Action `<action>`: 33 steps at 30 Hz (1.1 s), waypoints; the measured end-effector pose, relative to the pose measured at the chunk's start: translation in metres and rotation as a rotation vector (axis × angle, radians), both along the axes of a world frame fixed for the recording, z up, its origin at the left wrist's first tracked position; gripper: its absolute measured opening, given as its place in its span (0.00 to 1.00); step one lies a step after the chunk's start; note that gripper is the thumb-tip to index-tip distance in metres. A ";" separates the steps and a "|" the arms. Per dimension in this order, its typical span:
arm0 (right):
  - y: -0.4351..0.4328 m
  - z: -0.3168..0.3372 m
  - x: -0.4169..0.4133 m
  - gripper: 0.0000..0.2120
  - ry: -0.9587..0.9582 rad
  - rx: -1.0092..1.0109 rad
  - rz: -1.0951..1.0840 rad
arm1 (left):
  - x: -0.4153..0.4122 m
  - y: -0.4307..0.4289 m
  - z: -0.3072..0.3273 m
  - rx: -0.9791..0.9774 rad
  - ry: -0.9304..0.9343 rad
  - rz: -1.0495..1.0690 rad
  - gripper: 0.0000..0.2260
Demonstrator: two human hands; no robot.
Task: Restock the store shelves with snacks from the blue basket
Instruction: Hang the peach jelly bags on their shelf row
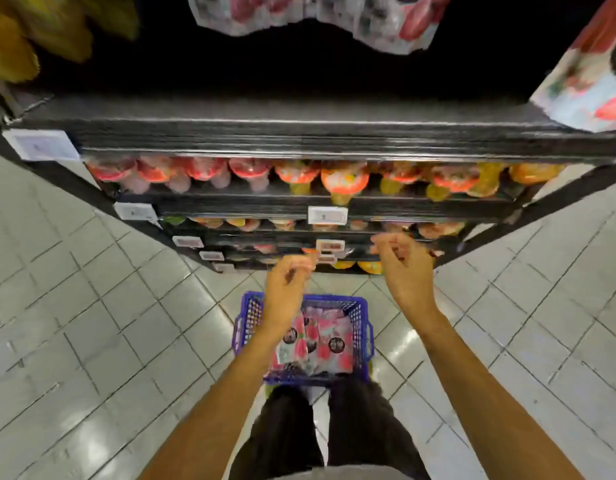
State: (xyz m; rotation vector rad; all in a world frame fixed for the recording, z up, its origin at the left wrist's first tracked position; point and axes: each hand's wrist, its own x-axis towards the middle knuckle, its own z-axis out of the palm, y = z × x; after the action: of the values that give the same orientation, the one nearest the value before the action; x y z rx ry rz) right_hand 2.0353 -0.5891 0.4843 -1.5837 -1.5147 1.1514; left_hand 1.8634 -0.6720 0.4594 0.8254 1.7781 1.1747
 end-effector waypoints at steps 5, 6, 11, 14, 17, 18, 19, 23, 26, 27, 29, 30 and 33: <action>-0.067 -0.136 -0.022 0.07 -0.122 -0.266 0.019 | -0.036 -0.079 -0.133 -0.278 -0.098 -0.101 0.09; -0.078 -0.163 -0.025 0.06 -0.147 -0.300 0.022 | -0.041 -0.092 -0.159 -0.320 -0.092 -0.120 0.12; -0.126 -0.300 -0.033 0.07 -0.278 -0.499 0.019 | -0.055 -0.138 -0.285 -0.529 -0.103 -0.140 0.02; -0.144 -0.376 -0.035 0.08 -0.346 -0.589 0.095 | -0.056 -0.149 -0.357 -0.638 -0.037 -0.135 0.06; -0.151 -0.451 -0.037 0.08 -0.459 -0.705 0.196 | -0.056 -0.152 -0.436 -0.800 -0.048 -0.145 0.09; -0.152 -0.473 -0.038 0.08 -0.495 -0.734 0.220 | -0.055 -0.151 -0.460 -0.833 -0.072 -0.087 0.09; -0.152 -0.495 -0.037 0.09 -0.535 -0.761 0.239 | -0.055 -0.149 -0.480 -0.860 -0.110 -0.015 0.07; -0.149 -0.562 -0.038 0.15 -0.710 -0.787 0.269 | -0.048 -0.139 -0.557 -0.887 -0.134 0.156 0.21; -0.147 -0.598 -0.042 0.12 -0.737 -0.819 0.329 | -0.043 -0.132 -0.596 -0.913 -0.083 0.182 0.31; -0.147 -0.607 -0.044 0.11 -0.766 -0.819 0.361 | -0.040 -0.130 -0.606 -0.926 -0.076 0.188 0.33; -0.150 -0.620 -0.046 0.19 -0.770 -0.842 0.388 | -0.034 -0.126 -0.620 -0.960 -0.055 0.211 0.37; -0.153 -0.626 -0.047 0.21 -0.720 -0.871 0.362 | -0.032 -0.125 -0.625 -0.985 -0.078 0.227 0.40; -0.154 -0.639 -0.046 0.12 -0.569 -0.968 0.277 | -0.032 -0.123 -0.631 -1.080 -0.166 0.179 0.48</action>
State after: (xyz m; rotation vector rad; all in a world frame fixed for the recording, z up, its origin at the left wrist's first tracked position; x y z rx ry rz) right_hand 1.9893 -0.7431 -0.1548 -2.5575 -1.6493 1.8787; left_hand 1.8318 -0.7947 -0.1721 -0.0721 1.9917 0.2282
